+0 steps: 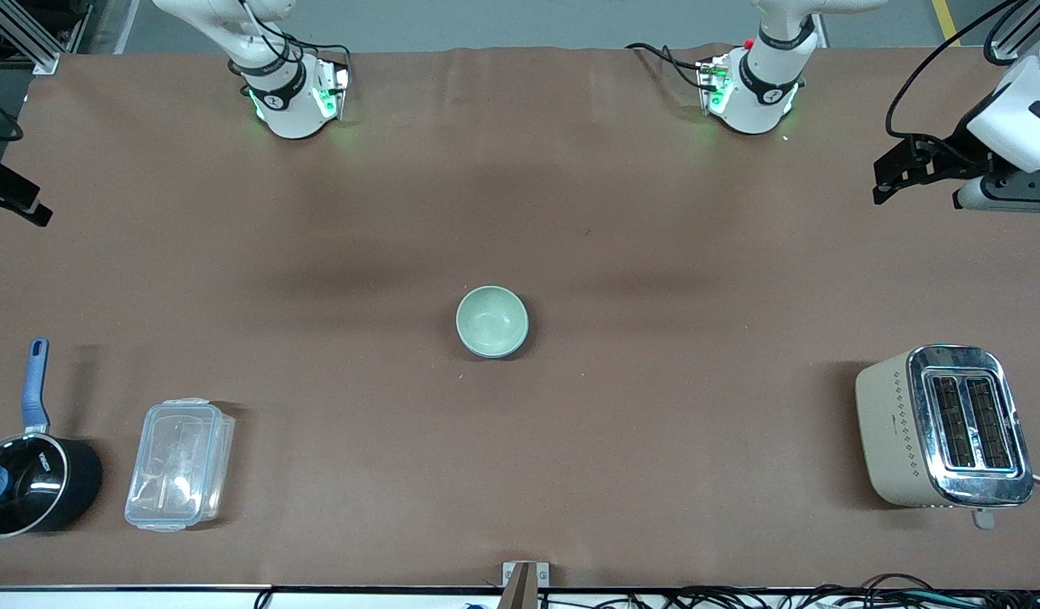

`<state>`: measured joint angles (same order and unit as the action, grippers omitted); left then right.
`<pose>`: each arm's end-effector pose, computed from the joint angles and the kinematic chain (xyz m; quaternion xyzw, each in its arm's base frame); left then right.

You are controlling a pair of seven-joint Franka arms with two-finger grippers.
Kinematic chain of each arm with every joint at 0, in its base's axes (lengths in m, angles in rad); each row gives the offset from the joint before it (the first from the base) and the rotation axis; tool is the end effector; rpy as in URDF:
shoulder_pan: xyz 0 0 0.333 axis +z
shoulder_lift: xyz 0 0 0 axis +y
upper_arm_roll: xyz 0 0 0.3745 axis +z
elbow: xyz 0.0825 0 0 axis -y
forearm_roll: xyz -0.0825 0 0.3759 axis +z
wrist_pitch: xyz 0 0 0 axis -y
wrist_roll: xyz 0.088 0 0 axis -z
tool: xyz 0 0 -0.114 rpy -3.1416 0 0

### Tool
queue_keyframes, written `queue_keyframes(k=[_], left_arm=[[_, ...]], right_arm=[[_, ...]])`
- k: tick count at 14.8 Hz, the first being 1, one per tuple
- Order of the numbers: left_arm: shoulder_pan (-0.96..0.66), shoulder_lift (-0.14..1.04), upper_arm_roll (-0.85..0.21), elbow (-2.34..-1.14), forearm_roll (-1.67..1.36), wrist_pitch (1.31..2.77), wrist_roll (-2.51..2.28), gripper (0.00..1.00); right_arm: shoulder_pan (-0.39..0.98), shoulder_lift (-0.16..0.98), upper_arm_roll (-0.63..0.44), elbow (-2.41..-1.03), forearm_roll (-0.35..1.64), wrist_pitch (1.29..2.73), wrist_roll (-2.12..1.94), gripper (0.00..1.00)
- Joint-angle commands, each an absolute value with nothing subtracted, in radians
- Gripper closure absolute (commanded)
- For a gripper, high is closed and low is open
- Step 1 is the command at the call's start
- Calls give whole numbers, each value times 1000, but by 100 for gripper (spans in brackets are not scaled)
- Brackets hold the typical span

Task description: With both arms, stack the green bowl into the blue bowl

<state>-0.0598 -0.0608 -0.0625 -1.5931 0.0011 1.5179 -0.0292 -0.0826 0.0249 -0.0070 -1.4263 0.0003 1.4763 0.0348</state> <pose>0.5144 -0.0644 0.6934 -0.9989 0.0464 0.0071 0.0030 0.5438 -0.0488 0.7203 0.9980 -0.0621 0.0125 0.0003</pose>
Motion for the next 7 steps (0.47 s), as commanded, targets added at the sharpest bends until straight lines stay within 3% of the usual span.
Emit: queue_keyframes(k=[1, 7], left_arm=[[-63, -48, -58, -1563, 8, 1514, -35, 0], [-60, -41, -60, -1540, 9, 1506, -51, 0]], right_arm=[[-87, 46, -2, -1384, 15, 1448, -12, 0], [-80, 46, 2, -1390, 3, 1447, -60, 0]])
